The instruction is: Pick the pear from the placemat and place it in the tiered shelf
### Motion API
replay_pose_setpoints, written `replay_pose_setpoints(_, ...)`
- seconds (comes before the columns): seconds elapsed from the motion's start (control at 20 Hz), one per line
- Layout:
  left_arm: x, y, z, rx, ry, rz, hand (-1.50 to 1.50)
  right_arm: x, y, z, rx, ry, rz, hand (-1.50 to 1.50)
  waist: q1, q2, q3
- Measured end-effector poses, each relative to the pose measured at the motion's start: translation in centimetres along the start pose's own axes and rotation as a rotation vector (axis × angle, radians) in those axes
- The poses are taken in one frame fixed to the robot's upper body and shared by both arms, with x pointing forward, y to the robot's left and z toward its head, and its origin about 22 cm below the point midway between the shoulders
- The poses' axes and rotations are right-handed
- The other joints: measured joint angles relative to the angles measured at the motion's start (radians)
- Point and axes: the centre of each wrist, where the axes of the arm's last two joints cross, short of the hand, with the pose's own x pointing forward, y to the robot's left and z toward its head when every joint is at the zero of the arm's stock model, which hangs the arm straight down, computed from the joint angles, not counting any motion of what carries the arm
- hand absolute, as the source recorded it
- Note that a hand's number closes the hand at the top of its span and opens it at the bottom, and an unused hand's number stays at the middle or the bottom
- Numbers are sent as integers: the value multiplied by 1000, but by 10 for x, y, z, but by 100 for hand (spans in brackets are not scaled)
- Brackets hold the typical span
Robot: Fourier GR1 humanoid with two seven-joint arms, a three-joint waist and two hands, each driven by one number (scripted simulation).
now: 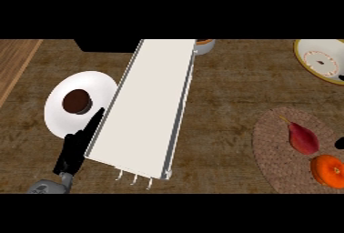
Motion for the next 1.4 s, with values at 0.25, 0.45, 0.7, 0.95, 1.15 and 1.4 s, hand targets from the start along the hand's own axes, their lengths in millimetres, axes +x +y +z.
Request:
replay_pose_setpoints(0.25,-2,0,2,-2,2,3,0,48,36,-8,60,38,44,-150,-6,-1,2)
replay_pose_setpoints(0.45,2,5,4,3,2,6,0,71,48,-12,122,84,65,-150,-10,-2,2)
replay_pose_setpoints(0.7,1,3,-2,7,2,4,0,83,60,-12,155,151,93,-150,-17,-2,3)
replay_pose_setpoints(0.95,0,5,-1,15,-2,8,0,85,73,-17,144,189,120,-150,-18,-2,3)
replay_pose_setpoints(1.15,-1,2,5,14,4,13,0,81,80,-12,116,217,158,-150,-20,-2,3)
replay_pose_setpoints(1.4,0,2,10,15,3,4,0,75,89,-13,107,238,188,-150,-20,-3,3)
